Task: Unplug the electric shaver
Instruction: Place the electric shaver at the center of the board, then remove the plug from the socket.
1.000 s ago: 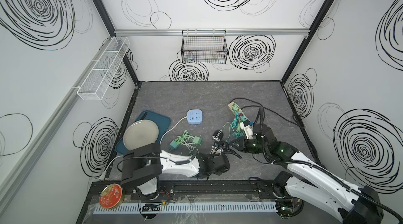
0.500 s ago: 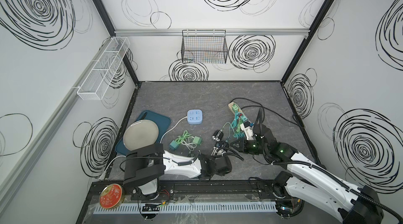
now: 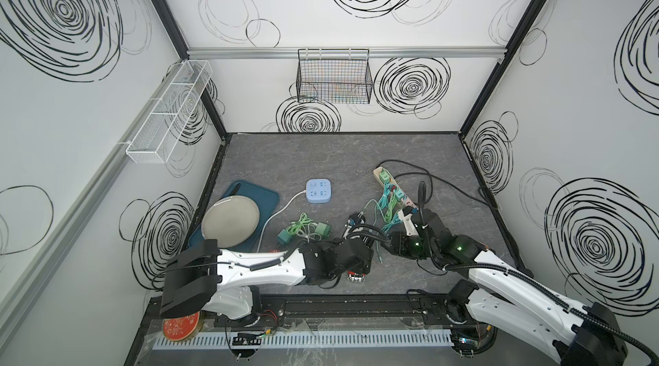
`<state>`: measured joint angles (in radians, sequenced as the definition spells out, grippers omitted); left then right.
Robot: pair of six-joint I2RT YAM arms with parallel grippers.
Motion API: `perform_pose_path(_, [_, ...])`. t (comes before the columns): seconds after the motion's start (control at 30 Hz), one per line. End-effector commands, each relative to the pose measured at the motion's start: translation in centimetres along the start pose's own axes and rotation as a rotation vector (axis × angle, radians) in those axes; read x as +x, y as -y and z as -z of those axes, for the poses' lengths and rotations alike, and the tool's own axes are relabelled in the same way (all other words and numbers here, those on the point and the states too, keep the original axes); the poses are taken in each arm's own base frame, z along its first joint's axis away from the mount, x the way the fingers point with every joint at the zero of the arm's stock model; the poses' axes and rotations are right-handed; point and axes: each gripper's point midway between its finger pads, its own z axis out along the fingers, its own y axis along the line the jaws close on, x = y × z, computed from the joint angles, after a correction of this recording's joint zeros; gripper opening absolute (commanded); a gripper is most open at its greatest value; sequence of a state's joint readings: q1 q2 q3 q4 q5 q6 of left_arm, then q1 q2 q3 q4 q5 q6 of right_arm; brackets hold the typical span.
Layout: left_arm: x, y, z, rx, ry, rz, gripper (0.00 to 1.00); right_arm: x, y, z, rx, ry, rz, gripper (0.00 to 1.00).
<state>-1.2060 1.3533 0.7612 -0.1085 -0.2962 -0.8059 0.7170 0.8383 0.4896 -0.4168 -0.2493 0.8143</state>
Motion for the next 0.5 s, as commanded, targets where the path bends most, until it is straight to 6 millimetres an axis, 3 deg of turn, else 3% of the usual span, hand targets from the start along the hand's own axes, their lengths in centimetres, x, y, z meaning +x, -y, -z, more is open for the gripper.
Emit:
perform_pose_path(0.0, [-2.9,-0.3,-0.1,0.060,0.034,-0.023,0.77,-2.1,0.2,2.0,0.055,0.106,0.020,0.51])
perform_pose_path(0.2, [-8.6,-1.2,-0.7,0.066,0.105,-0.048,0.77,-6.9,2.3,5.4,0.173,0.271,-0.020,0.54])
perform_pose_path(0.37, [-9.9,-1.1,-1.5,0.113,0.117,-0.030,0.77,-10.7,4.0,6.5,0.266,0.326,0.032,0.58])
perform_pose_path(0.47, [-9.9,-1.1,-2.0,0.133,0.111,-0.026,0.77,-12.4,4.9,5.8,0.335,0.301,0.085,0.62])
